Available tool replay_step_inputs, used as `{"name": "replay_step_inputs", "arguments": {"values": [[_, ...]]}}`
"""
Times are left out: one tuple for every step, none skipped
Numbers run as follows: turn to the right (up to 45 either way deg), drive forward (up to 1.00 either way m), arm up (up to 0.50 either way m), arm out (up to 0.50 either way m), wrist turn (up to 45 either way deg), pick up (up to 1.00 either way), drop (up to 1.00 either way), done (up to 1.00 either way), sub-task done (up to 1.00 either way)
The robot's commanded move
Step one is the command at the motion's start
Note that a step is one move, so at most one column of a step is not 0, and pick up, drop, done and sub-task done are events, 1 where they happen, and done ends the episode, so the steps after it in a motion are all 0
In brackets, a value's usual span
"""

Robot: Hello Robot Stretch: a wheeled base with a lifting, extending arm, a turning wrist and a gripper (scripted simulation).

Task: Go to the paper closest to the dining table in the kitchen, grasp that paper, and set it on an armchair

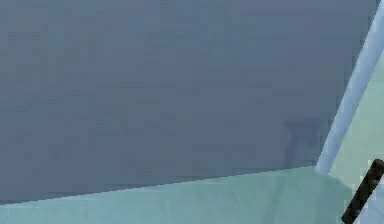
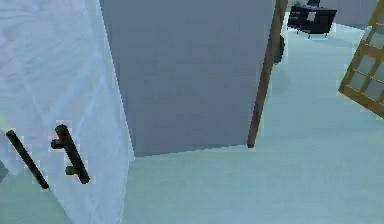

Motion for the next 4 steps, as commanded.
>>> {"name": "replay_step_inputs", "arguments": {"values": [[0.0,0.90,0.00,0.00,0.0,0.00,0.00,0.00,0.00],[45.0,0.00,0.00,0.00,0.0,0.00,0.00,0.00,0.00],[33.0,0.00,0.00,0.00,0.0,0.00,0.00,0.00,0.00],[0.0,1.00,0.00,0.00,0.0,0.00,0.00,0.00,0.00]]}}
